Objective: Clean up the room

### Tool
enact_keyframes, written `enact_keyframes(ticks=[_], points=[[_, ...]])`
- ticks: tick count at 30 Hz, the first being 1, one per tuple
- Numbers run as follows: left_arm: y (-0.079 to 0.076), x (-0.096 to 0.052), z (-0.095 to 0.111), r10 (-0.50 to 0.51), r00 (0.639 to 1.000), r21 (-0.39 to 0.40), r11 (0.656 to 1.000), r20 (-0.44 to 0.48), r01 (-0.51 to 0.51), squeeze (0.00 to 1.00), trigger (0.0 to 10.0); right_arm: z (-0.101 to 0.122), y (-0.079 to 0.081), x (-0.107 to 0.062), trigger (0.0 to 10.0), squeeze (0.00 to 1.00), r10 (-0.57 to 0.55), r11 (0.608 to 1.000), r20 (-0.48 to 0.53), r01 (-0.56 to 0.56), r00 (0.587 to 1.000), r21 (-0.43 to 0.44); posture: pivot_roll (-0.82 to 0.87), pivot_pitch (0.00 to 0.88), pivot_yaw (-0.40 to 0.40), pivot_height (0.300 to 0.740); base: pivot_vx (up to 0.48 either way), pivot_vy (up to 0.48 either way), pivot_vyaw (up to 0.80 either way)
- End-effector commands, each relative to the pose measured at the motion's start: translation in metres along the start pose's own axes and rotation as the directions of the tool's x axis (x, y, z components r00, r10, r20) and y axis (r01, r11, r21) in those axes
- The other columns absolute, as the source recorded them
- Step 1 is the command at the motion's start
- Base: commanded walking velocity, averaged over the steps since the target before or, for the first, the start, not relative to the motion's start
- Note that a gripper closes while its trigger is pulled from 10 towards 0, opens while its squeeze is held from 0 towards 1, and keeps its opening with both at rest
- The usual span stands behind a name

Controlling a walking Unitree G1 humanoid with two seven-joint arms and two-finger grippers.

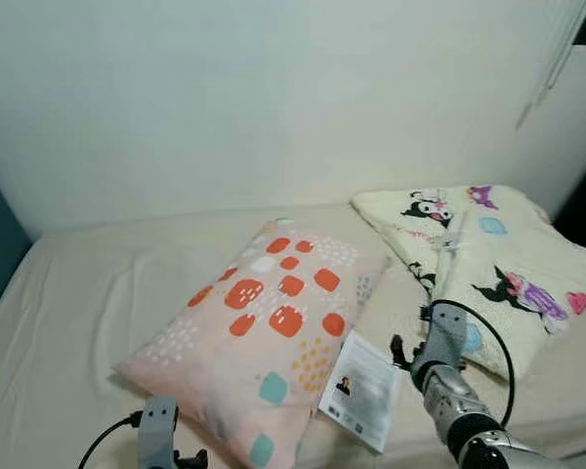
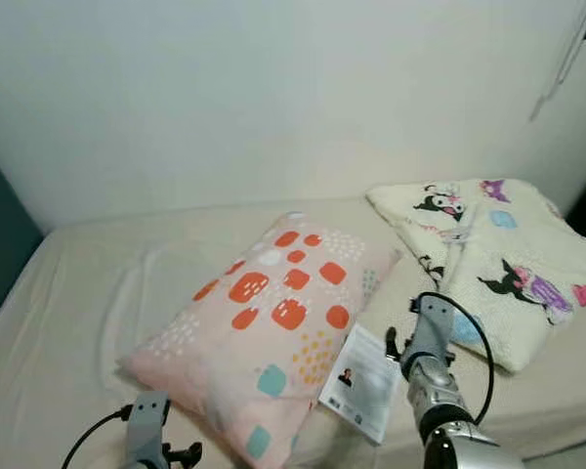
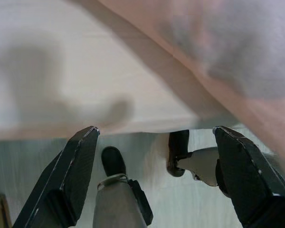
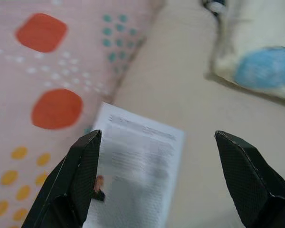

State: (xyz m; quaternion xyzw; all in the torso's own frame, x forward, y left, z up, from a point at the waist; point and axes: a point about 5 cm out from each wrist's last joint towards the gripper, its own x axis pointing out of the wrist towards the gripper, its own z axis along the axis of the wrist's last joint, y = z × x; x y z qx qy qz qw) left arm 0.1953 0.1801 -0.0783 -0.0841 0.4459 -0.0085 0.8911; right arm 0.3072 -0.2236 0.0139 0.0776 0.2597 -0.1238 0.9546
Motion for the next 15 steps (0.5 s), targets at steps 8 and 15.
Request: enact_keyframes(ticks=[8,15], points=[[0.003,-0.001,-0.007,0.031,0.999,0.012,0.999,-0.035,-0.030,0.00,10.0,0.006,0.010,0.001,10.0,0.00,0.054,0.998,0.012,-0.054,0.998,-0.021,0.06,0.000,-0.048,0.740,0.000,0.000,0.00],[0.004,-0.002,-0.009,0.027,0.999,0.025,0.999,-0.046,-0.025,0.00,10.0,0.009,0.016,0.002,10.0,0.00,0.095,0.995,0.018,-0.095,0.995,-0.008,0.06,0.000,-0.043,0.740,0.000,-0.067,0.00]])
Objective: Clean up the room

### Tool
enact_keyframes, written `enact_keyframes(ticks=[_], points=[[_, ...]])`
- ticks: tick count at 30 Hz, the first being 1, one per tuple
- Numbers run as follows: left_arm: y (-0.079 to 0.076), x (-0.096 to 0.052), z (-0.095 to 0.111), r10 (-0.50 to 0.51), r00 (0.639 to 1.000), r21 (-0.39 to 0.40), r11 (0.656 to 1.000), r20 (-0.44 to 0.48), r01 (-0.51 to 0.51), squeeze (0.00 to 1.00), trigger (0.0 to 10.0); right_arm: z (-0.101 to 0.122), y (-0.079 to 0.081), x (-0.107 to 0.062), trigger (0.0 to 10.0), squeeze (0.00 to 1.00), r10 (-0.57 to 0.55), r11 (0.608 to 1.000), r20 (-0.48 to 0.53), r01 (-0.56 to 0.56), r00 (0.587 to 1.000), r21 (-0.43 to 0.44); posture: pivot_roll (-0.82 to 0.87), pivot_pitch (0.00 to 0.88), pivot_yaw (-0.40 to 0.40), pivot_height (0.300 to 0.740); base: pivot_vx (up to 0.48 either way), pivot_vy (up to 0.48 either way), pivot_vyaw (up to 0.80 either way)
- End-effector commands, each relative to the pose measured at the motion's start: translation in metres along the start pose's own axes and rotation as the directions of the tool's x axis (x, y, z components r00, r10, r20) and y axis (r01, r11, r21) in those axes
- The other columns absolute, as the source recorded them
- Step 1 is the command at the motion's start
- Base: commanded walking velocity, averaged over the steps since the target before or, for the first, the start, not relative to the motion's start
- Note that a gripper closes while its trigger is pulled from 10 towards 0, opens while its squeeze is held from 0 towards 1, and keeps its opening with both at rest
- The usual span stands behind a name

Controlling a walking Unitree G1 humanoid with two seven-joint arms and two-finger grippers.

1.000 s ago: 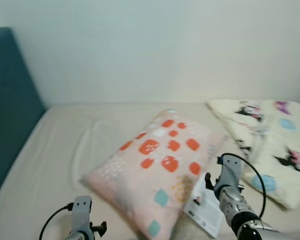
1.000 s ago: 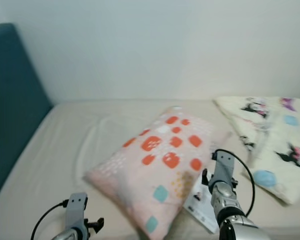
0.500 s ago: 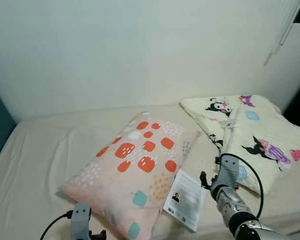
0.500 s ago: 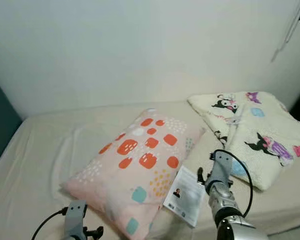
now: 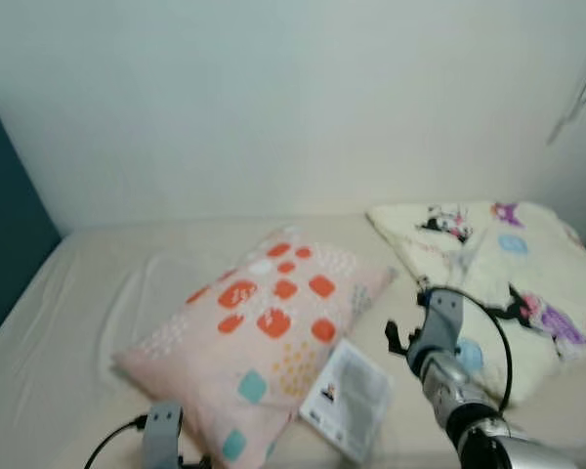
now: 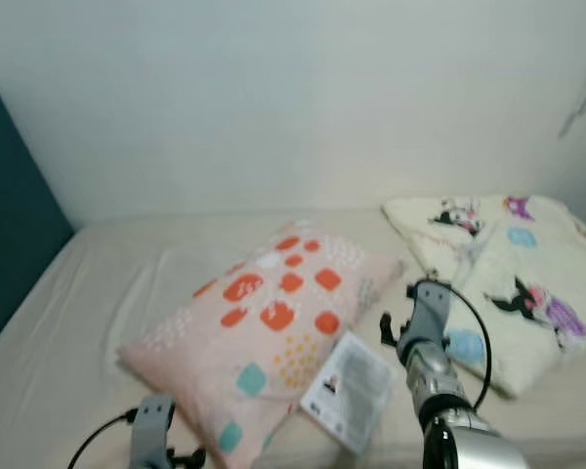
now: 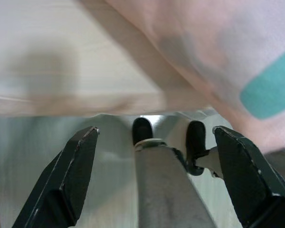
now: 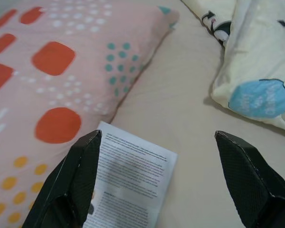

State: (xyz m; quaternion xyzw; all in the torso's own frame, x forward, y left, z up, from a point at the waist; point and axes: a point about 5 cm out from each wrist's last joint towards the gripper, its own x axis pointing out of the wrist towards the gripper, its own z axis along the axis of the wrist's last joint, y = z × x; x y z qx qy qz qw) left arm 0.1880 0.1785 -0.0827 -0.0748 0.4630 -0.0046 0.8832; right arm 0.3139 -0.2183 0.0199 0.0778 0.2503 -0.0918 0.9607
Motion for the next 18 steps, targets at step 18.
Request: enact_keyframes(ticks=[18], points=[[0.016,-0.005,-0.010,0.049,0.998,0.029,0.998,-0.028,-0.049,0.00,10.0,0.019,0.019,0.004,10.0,0.00,0.114,0.989,0.048,-0.118,0.992,0.085,0.09,0.044,-0.035,0.740,0.000,-0.156,0.00]])
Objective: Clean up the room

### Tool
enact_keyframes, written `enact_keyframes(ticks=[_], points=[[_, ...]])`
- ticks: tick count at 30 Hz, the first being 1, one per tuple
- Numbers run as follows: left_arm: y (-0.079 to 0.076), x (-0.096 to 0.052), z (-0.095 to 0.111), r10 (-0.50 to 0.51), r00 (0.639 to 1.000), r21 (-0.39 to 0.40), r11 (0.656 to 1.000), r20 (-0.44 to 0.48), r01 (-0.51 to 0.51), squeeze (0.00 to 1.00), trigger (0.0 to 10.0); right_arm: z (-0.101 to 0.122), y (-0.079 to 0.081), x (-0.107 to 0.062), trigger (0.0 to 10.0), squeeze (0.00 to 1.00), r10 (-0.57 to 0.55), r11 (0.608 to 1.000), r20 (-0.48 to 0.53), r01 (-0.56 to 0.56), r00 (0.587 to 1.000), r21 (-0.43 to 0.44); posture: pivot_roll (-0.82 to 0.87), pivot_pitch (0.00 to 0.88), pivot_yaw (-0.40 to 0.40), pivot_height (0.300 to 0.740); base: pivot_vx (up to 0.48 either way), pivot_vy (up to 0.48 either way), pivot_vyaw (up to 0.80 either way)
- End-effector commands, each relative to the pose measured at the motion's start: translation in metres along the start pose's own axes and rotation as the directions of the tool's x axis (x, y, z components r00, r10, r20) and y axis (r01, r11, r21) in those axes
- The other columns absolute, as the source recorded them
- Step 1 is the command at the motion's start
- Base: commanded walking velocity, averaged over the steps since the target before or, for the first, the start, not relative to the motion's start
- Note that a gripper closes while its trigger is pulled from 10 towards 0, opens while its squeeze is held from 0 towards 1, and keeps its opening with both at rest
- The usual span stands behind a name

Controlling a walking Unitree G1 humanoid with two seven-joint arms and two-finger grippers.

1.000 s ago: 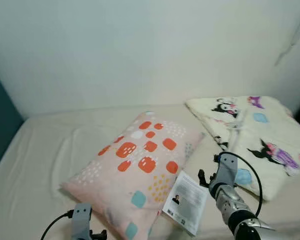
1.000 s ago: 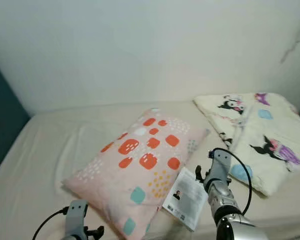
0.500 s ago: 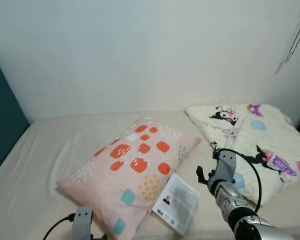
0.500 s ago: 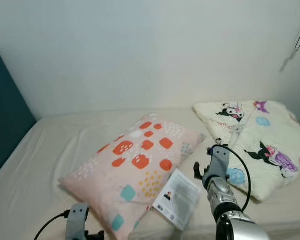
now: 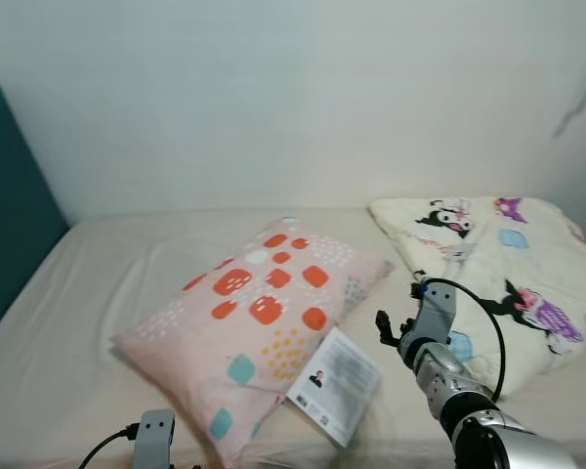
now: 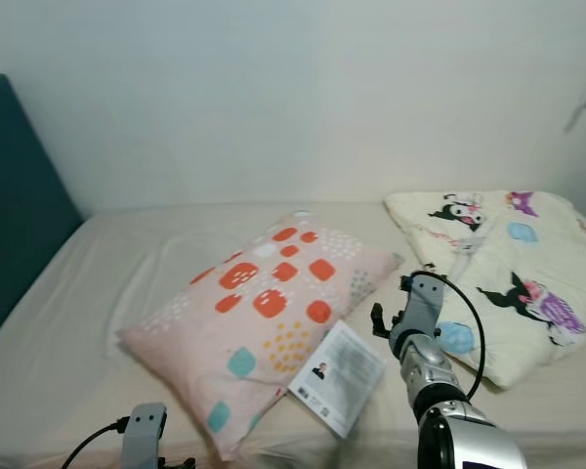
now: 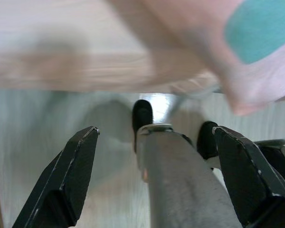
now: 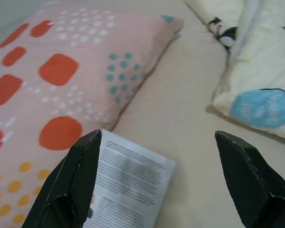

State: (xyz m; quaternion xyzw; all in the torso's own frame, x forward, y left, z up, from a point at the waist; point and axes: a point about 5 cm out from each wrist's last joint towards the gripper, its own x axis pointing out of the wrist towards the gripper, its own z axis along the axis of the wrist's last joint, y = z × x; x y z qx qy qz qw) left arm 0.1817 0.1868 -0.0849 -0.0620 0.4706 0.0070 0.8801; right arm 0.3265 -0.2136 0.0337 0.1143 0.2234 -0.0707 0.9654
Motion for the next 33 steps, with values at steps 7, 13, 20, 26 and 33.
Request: enact_keyframes(ticks=[7,13,20,26,33], points=[[0.011,-0.004,-0.009,0.009,1.000,0.040,0.999,-0.026,-0.008,0.00,10.0,0.004,0.021,0.003,10.0,0.00,0.120,0.992,0.012,-0.120,0.993,0.046,0.10,0.059,-0.033,0.740,0.000,0.000,0.00],[0.013,-0.004,-0.012,0.027,0.999,0.069,0.997,-0.037,-0.025,0.00,10.0,0.001,0.027,0.002,10.0,0.00,0.154,0.987,0.016,-0.153,0.988,-0.044,0.10,0.067,-0.030,0.740,0.000,-0.381,0.33],[0.010,-0.003,-0.009,0.015,0.999,0.058,0.998,-0.030,-0.013,0.00,10.0,0.002,0.019,0.001,10.0,0.00,0.141,0.990,0.025,-0.140,0.990,-0.013,0.08,0.044,-0.024,0.740,0.000,0.000,0.57],[0.009,-0.003,-0.009,0.010,0.999,0.067,0.998,-0.032,-0.008,0.00,10.0,0.001,0.018,0.001,10.0,0.00,0.138,0.990,0.010,-0.138,0.990,-0.026,0.07,0.032,-0.023,0.740,0.000,0.000,0.00],[0.008,-0.003,-0.010,0.007,0.999,0.071,0.997,-0.036,-0.004,0.00,10.0,0.000,0.021,0.002,10.0,0.00,0.138,0.990,-0.008,-0.138,0.990,0.004,0.08,0.020,-0.022,0.735,0.000,0.000,0.00]])
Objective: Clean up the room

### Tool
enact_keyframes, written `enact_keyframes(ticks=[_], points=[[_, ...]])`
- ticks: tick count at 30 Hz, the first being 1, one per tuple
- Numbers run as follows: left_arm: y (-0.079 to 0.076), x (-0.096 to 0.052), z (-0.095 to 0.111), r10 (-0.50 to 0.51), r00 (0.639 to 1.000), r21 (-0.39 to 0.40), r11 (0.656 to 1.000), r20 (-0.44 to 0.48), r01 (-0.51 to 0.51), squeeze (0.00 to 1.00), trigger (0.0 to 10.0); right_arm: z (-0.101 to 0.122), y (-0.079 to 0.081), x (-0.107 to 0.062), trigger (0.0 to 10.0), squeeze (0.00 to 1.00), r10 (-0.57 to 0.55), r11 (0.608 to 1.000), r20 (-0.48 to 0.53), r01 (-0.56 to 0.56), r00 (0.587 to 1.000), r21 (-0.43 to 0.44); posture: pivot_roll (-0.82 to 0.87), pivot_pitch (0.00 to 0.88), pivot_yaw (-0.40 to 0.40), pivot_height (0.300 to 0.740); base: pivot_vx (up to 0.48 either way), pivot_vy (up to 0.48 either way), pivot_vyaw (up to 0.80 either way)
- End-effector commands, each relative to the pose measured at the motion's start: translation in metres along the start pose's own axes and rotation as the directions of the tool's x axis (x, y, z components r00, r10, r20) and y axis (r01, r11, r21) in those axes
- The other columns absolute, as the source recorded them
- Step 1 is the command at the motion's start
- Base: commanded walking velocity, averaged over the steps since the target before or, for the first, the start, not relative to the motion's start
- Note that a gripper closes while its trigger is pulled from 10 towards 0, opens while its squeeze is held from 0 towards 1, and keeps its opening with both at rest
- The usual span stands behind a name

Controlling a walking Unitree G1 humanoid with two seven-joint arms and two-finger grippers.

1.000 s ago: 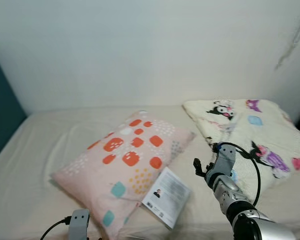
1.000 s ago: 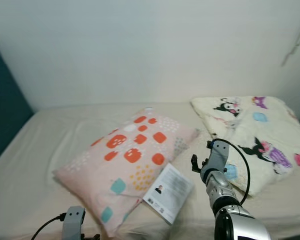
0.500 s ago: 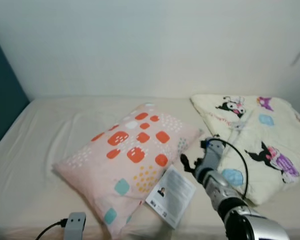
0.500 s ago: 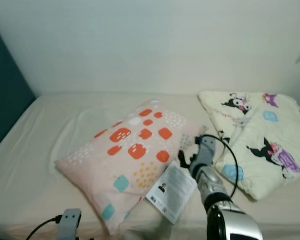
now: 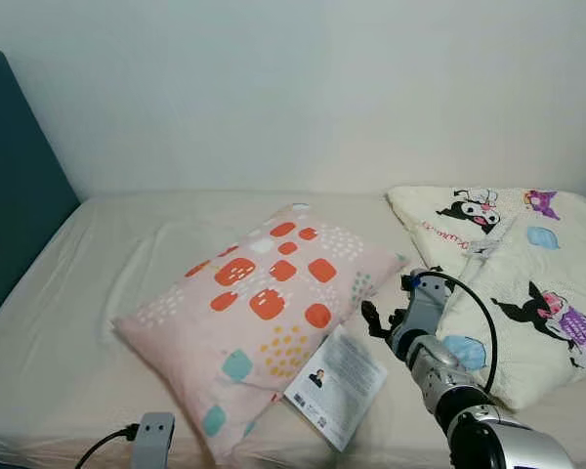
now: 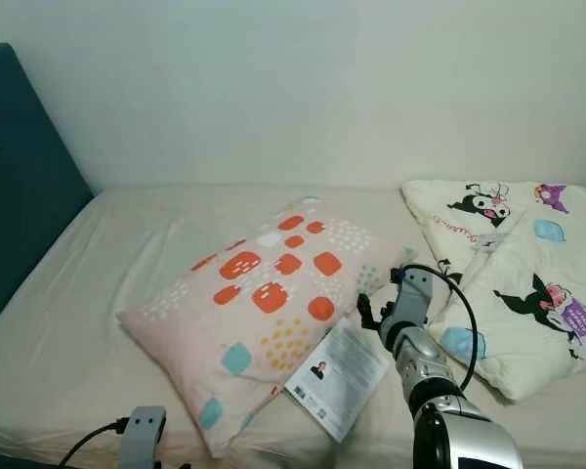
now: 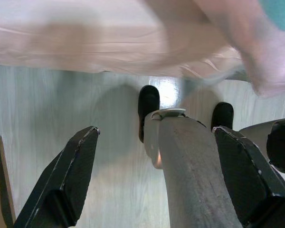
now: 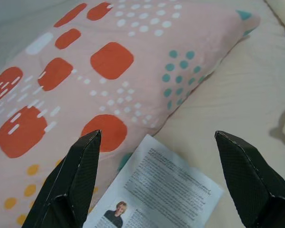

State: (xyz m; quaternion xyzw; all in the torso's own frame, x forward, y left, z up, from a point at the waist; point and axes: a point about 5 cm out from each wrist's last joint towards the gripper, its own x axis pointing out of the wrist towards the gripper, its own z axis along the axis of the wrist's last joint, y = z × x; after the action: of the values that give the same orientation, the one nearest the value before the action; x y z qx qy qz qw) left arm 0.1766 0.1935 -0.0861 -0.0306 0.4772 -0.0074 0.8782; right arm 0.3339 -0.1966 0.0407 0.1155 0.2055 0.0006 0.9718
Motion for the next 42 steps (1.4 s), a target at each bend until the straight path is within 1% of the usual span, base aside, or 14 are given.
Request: enact_keyframes(ticks=[1,8,10,11,12,15,19,22,25,32,33,34,37,42], points=[[0.001,-0.001,-0.006,0.000,1.000,0.002,1.000,-0.021,0.000,0.00,10.0,-0.005,0.002,0.000,10.0,0.00,-0.004,0.999,-0.027,0.005,1.000,0.034,0.08,0.020,-0.022,0.735,0.000,0.000,0.00],[0.001,-0.001,-0.004,-0.003,1.000,-0.005,1.000,-0.011,0.003,0.00,10.0,0.001,0.002,0.002,10.0,0.00,-0.013,0.995,-0.015,0.014,1.000,0.095,0.08,0.031,-0.016,0.725,0.000,0.000,0.00],[0.005,0.001,0.019,0.001,0.998,-0.029,1.000,0.068,0.001,0.00,10.0,0.017,0.000,0.004,10.0,0.00,-0.008,0.989,0.046,0.001,0.999,0.150,0.09,0.023,-0.016,0.715,0.000,0.000,0.00],[0.005,0.001,0.019,0.001,0.998,-0.029,1.000,0.068,0.001,0.00,10.0,0.017,0.000,0.004,10.0,0.00,-0.008,0.989,0.046,0.001,0.999,0.150,0.09,0.023,-0.016,0.715,0.000,0.000,0.00],[0.009,0.001,0.036,0.008,0.992,-0.037,0.999,0.125,-0.003,0.00,10.0,0.026,-0.003,0.004,10.0,0.00,-0.005,0.982,0.081,-0.011,0.997,0.187,0.09,0.027,-0.014,0.710,0.000,0.000,0.00],[0.014,0.000,0.069,0.009,0.974,-0.024,1.000,0.226,-0.004,0.00,10.0,0.039,-0.008,0.004,10.0,0.00,-0.006,0.966,0.133,-0.028,0.991,0.256,0.09,0.036,-0.013,0.690,0.000,0.000,0.00],[0.015,-0.001,0.078,0.000,0.965,-0.038,0.999,0.263,0.011,0.00,10.0,0.043,-0.012,0.003,10.0,0.00,-0.017,0.950,0.154,-0.032,0.988,0.310,0.10,0.047,-0.010,0.670,0.000,0.000,0.00],[0.015,-0.004,0.094,-0.023,0.944,0.010,1.000,0.328,0.021,0.00,10.0,0.047,-0.017,0.002,10.0,0.00,-0.034,0.921,0.180,-0.039,0.983,0.387,0.13,0.097,-0.001,0.655,0.000,0.000,0.00],[0.019,-0.006,0.097,-0.035,0.935,0.054,0.998,0.353,0.017,0.00,10.0,0.051,-0.020,0.002,10.0,0.00,-0.037,0.894,0.212,-0.062,0.977,0.444,0.14,0.120,0.004,0.630,0.000,0.000,0.00],[0.030,-0.011,0.100,-0.023,0.917,0.049,0.999,0.397,0.004,0.00,10.0,0.060,-0.023,0.000,10.0,0.00,-0.030,0.878,0.256,-0.097,0.966,0.469,0.18,0.178,0.018,0.610,0.000,0.000,0.00],[0.040,-0.016,0.105,-0.010,0.897,0.032,0.999,0.441,-0.004,0.00,10.0,0.066,-0.025,0.000,10.0,0.00,-0.021,0.871,0.288,-0.124,0.958,0.476,0.20,0.220,0.021,0.600,0.000,0.000,0.00],[0.040,-0.016,0.105,-0.010,0.897,0.032,0.999,0.441,-0.004,0.00,10.0,0.066,-0.025,0.000,10.0,0.00,-0.021,0.871,0.288,-0.124,0.958,0.476,0.20,0.220,0.021,0.600,0.000,0.000,0.00],[0.049,-0.023,0.121,0.004,0.863,0.021,1.000,0.506,-0.017,0.00,10.0,0.078,-0.025,-0.001,10.0,0.00,-0.005,0.866,0.327,-0.159,0.945,0.475,0.22,0.246,0.023,0.585,0.000,0.000,0.00],[0.053,-0.033,0.140,-0.017,0.808,0.043,0.999,0.588,-0.010,0.00,10.0,0.098,-0.025,-0.002,10.0,0.00,0.026,0.860,0.390,-0.219,0.921,0.460,0.25,0.289,0.031,0.565,0.000,0.000,0.00]])
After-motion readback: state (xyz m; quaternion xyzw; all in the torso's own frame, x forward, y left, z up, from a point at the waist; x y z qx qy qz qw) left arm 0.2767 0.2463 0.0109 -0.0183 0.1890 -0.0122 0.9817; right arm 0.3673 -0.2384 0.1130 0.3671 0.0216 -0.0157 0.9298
